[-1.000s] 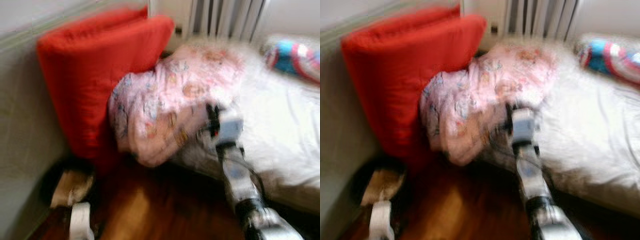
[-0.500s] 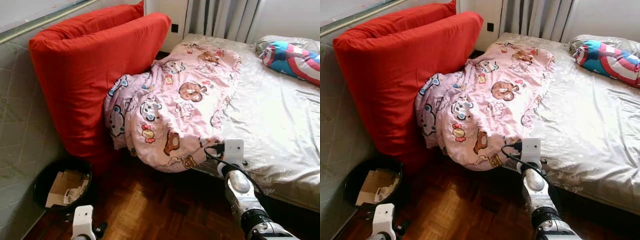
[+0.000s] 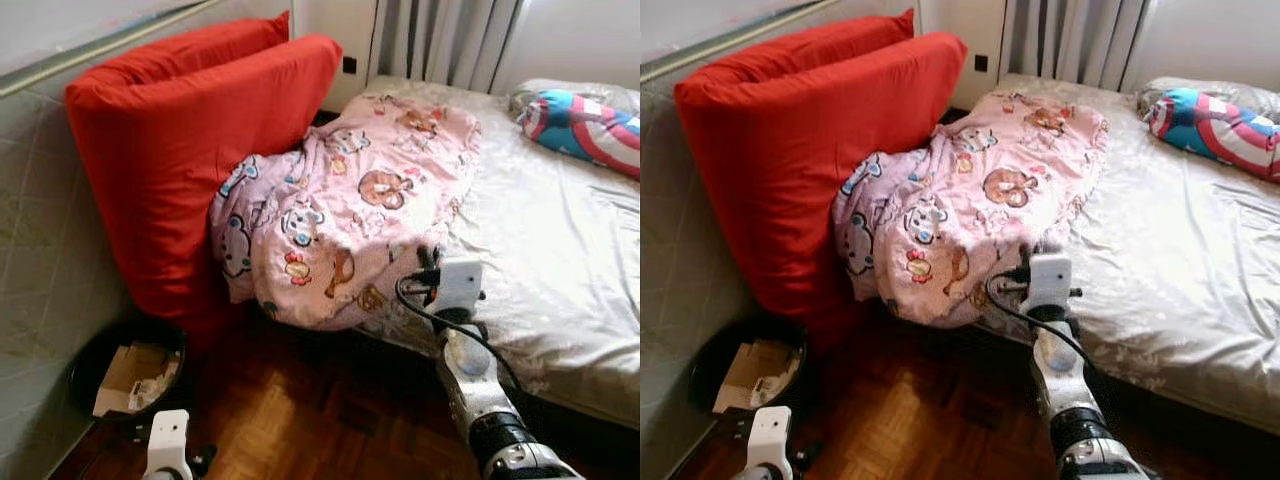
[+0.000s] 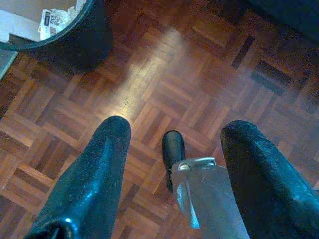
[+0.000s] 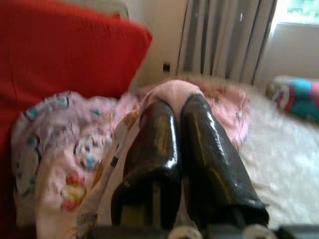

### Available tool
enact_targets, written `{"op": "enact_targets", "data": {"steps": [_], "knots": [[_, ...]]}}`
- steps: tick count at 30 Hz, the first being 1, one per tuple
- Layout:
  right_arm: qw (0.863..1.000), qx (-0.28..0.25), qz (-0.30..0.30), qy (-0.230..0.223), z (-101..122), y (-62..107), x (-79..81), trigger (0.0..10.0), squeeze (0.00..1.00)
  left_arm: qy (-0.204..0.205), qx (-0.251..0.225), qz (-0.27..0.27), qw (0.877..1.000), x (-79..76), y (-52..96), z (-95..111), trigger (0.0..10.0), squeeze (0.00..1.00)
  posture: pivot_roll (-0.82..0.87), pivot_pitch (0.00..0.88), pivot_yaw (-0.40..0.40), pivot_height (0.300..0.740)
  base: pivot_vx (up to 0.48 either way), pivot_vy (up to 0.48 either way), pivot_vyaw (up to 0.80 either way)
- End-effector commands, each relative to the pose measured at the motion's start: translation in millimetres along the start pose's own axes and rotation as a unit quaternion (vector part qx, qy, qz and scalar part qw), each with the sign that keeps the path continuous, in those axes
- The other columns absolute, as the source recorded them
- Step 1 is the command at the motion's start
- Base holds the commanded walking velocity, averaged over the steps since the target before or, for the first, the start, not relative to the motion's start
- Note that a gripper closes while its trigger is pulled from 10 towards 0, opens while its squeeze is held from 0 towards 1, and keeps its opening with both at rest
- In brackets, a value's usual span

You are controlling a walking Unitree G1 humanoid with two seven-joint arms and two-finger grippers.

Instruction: Clean up the room

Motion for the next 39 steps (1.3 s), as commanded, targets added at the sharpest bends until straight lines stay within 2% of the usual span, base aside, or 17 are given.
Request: {"op": "enact_targets", "data": {"steps": [1,6,8,9,11,13,16,18,23,24,25,26,28,29,33,38,39], "knots": [[0.999,-0.035,0.036,0.019,10.0,-0.3,14.2,10.0,0.00,-0.002,0.012,-0.003,1.000,-0.1,0.8,-4.6,10.0,0.00,-0.05,0.033,-0.034,0.740,0.000,0.000,0.00],[0.998,-0.005,0.051,0.028,-2.0,5.4,20.1,10.0,0.00,-0.002,0.012,-0.004,1.000,-0.6,0.7,-4.5,10.0,0.00,-0.05,0.029,-0.038,0.740,0.000,0.000,0.00],[0.998,0.043,0.037,0.033,-19.3,13.7,10.9,10.0,0.00,-0.001,0.012,-0.005,1.000,-0.9,0.7,-4.4,10.0,0.00,-0.05,0.029,-0.039,0.740,0.000,0.000,0.00],[0.998,0.043,0.037,0.033,-19.3,13.7,10.9,10.0,0.00,-0.001,0.012,-0.005,1.000,-0.9,0.7,-4.4,10.0,0.00,-0.05,0.029,-0.039,0.740,0.000,0.000,0.00],[0.993,0.113,0.003,0.038,-41.0,23.8,-1.6,10.0,0.00,-0.003,0.012,-0.007,1.000,-0.9,0.7,-4.6,10.0,0.00,-0.05,0.029,-0.040,0.740,0.000,0.000,0.00],[0.987,0.154,-0.015,0.032,-55.7,36.0,-9.9,10.0,0.00,-0.006,0.012,-0.009,1.000,-1.1,0.7,-4.6,10.0,0.00,-0.05,0.033,-0.040,0.740,0.000,0.000,0.00],[0.983,0.175,-0.024,0.046,-62.5,42.6,-14.4,10.0,0.00,-0.006,0.012,-0.010,1.000,-1.1,0.8,-4.7,10.0,0.00,-0.05,0.033,-0.040,0.740,0.000,0.000,0.00],[0.968,0.242,-0.044,0.048,-83.1,61.9,-23.3,10.0,0.00,-0.014,0.012,-0.015,1.000,-1.0,0.8,-4.4,10.0,0.00,-0.05,0.035,-0.037,0.740,0.000,0.000,0.00],[0.944,0.321,-0.040,0.063,-106.1,88.5,-26.1,10.0,0.00,-0.020,0.013,-0.018,1.000,-0.6,0.7,-4.0,10.0,0.00,-0.05,0.037,-0.034,0.740,0.000,0.000,0.00],[0.932,0.354,-0.035,0.061,-115.0,99.9,-25.7,10.0,0.00,-0.024,0.013,-0.020,0.999,-0.6,0.6,-3.6,10.0,0.00,-0.05,0.039,-0.032,0.740,0.000,0.000,0.00],[0.932,0.354,-0.035,0.061,-115.0,99.9,-25.7,10.0,0.00,-0.024,0.013,-0.020,0.999,-0.6,0.6,-3.6,10.0,0.00,-0.05,0.039,-0.032,0.740,0.000,0.000,0.00],[0.913,0.400,-0.028,0.072,-125.5,114.3,-25.8,10.0,0.00,-0.027,0.012,-0.024,0.999,-0.8,0.6,-3.3,10.0,0.00,-0.05,0.038,-0.032,0.740,0.000,0.000,0.00],[0.909,0.409,-0.027,0.074,-127.7,117.6,-25.9,10.0,0.00,-0.028,0.012,-0.025,0.999,-0.9,0.6,-3.2,10.0,0.00,-0.05,0.038,-0.032,0.740,0.000,0.000,0.00],[0.899,0.431,-0.023,0.075,-132.9,126.8,-26.0,10.0,0.00,-0.032,0.012,-0.027,0.999,-1.1,0.5,-2.8,10.0,0.00,-0.05,0.039,-0.032,0.740,0.000,0.000,0.00],[0.887,0.456,-0.012,0.071,-138.9,138.9,-25.8,10.0,0.00,-0.035,0.011,-0.029,0.999,-1.4,0.5,-2.7,10.0,0.00,-0.05,0.040,-0.034,0.740,0.000,0.000,0.00],[0.884,0.463,-0.016,0.064,-140.0,141.2,-26.5,10.0,0.01,-0.036,0.011,-0.029,0.999,-1.6,0.5,-2.8,10.0,0.00,-0.05,0.042,-0.035,0.740,0.000,0.000,0.00],[0.879,0.472,-0.022,0.069,-141.7,146.3,-29.6,10.0,1.00,-0.038,0.012,-0.031,0.999,-2.0,0.5,-2.9,10.0,0.00,-0.05,0.042,-0.035,0.740,0.000,0.000,0.00]]}}
Point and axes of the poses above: a point about 5 cm out from each wrist's last joint towards the gripper, its own y axis pointing back from the gripper into the wrist, its own z axis along the axis of the wrist's last joint, x = y × z, the point moved 1 cm from there along -y, pointing out of the wrist towards the gripper, and after that the axes turned 14 degrees about -y, right-handed, at the moved point
